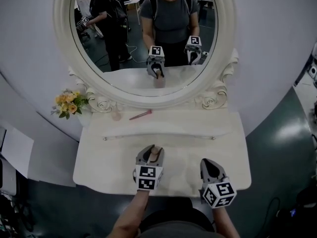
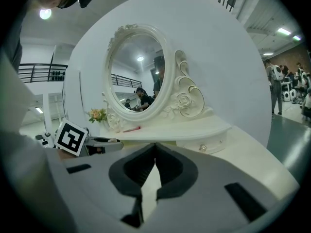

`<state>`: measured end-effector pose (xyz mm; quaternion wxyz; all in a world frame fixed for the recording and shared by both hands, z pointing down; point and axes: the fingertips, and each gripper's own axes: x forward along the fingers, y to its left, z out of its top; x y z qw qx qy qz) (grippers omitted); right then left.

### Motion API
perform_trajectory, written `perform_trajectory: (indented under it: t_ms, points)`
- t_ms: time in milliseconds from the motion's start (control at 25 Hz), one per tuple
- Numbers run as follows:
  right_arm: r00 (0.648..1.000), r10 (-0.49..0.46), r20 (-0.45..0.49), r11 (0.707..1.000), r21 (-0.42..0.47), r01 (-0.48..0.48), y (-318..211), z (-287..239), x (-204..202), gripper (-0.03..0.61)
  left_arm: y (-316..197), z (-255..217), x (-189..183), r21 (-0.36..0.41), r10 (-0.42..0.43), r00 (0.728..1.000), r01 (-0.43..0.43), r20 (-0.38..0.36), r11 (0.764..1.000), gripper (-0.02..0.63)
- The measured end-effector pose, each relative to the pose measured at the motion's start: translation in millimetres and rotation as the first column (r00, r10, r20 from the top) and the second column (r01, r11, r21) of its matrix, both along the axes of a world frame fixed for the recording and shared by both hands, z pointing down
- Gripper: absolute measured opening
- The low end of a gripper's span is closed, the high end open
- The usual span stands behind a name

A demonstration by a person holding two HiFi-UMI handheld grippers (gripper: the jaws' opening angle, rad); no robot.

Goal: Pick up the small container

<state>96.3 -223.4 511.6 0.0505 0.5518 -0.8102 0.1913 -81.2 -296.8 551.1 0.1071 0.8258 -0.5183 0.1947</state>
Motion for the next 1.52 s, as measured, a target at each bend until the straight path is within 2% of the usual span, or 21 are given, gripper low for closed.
perform_trajectory:
  t_ms: [440,880,1520]
  points:
    - [1.0,0.0,0.003,1.0,0.003,0.0,0,2,8,0.005,2,-39,11,0.05,0.032,0.999,-0.031,-0.008,0.998,0.137]
    - [1.0,-0.018,-0.001,1.0,0.016,0.018,-4,-4,4,0.005,-1,-94,15,0.122,0.064,0.997,-0.058,-0.047,0.991,0.137]
    - [0.999,-0.038,-0.013,0.999,0.037,0.039,-3,-10,-1,0.005,8,-136,12,0.194,0.094,0.993,-0.079,-0.072,0.978,0.137]
